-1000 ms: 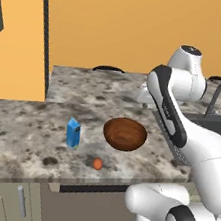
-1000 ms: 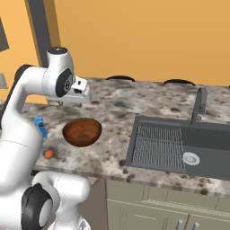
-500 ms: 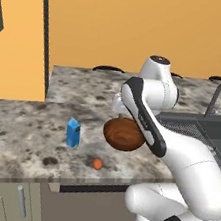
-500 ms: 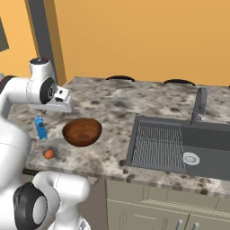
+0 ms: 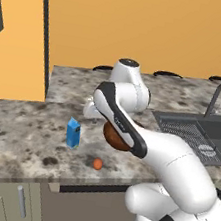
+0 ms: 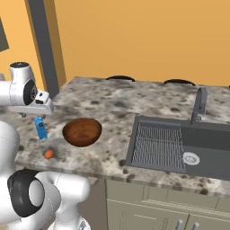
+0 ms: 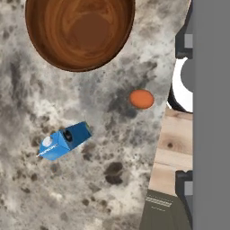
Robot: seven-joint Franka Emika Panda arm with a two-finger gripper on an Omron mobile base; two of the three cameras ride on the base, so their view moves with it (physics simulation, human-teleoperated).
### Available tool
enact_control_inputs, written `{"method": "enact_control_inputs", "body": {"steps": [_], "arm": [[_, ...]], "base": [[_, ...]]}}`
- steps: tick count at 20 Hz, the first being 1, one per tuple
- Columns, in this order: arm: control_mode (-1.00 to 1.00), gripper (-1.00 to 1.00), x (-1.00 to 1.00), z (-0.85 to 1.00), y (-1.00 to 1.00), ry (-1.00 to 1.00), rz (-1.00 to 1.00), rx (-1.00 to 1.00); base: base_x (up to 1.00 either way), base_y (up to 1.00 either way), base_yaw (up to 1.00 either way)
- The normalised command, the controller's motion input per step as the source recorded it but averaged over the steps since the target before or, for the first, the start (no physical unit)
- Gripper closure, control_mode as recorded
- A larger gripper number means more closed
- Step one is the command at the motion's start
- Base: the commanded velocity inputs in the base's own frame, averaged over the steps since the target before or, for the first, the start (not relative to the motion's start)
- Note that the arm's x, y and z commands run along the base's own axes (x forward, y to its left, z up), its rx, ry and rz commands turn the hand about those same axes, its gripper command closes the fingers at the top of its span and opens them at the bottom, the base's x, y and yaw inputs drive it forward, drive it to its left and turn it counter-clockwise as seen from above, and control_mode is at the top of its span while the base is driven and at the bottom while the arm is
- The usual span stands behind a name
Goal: Gather the eggs and milk located in the vicinity of the sink area and place them right next to the bowl.
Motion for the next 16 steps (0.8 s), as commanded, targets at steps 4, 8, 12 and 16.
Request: {"method": "enact_control_inputs", "body": {"steps": [4, 8, 12, 16], "arm": [[-1.0, -1.0, -0.01, 0.0, 0.3, 0.0, 0.07, 0.0], [-1.0, -1.0, 0.01, -0.02, 0.14, 0.0, 0.05, 0.0], [-1.0, -1.0, 0.28, -0.23, 0.15, -0.02, 0.07, 0.0], [-1.0, -1.0, 0.33, -0.3, 0.15, -0.01, 0.07, 0.0]], "base": [[0.0, 0.0, 0.0], [0.0, 0.0, 0.0], [0.0, 0.0, 0.0], [0.0, 0.0, 0.0]]}}
